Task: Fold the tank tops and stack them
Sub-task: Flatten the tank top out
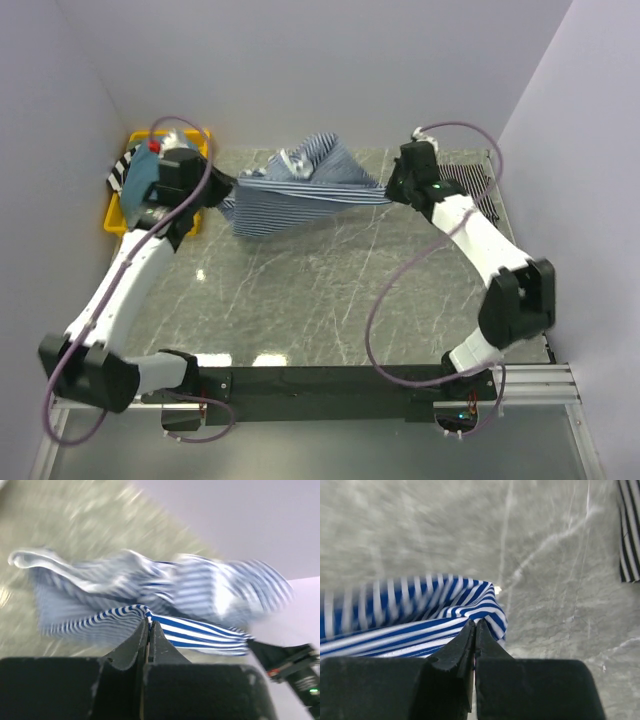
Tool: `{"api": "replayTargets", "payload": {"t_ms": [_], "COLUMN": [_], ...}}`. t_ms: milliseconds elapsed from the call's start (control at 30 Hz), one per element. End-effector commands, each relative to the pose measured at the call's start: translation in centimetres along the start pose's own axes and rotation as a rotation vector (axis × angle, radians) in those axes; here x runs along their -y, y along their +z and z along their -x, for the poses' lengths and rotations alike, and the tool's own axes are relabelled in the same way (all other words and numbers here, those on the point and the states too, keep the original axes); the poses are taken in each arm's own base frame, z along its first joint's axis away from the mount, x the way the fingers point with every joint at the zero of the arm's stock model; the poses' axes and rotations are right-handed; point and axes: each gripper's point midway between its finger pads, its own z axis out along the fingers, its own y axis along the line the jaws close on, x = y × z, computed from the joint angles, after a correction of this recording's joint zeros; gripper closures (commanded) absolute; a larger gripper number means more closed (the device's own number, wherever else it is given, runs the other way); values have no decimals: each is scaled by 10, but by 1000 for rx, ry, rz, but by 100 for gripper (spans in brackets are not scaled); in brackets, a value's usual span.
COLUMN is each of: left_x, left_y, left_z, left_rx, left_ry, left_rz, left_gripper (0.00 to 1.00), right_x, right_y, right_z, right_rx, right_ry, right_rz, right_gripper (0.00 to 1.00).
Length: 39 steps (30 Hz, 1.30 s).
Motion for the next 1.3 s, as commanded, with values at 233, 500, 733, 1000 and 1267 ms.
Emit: {"api": "replayTargets", "payload": {"t_ms": [233, 500, 733, 1000, 1267], "left_x": [45, 76, 105, 154, 198], "left_y": [-63, -111, -110, -87, -9], "left_z": [82, 108, 143, 200, 247], "left_rx": [152, 232, 322, 448, 484], "left_ry": [46, 33, -37, -125, -99], "left_rz": [-113, -217, -280, -398, -532], "left_gripper": [99, 99, 99, 99, 99], "right_x": [2, 0, -25, -51, -84], "right_y": [-90, -169, -234, -233, -195], "right_z": [54, 97, 158, 233, 307], "right_rx": [141, 327, 566, 758, 866], "right_ry": [-35, 25, 135, 133, 105], "right_rz": [38, 95, 248, 277, 337], "right_gripper": [100, 100, 100, 100, 100]}}
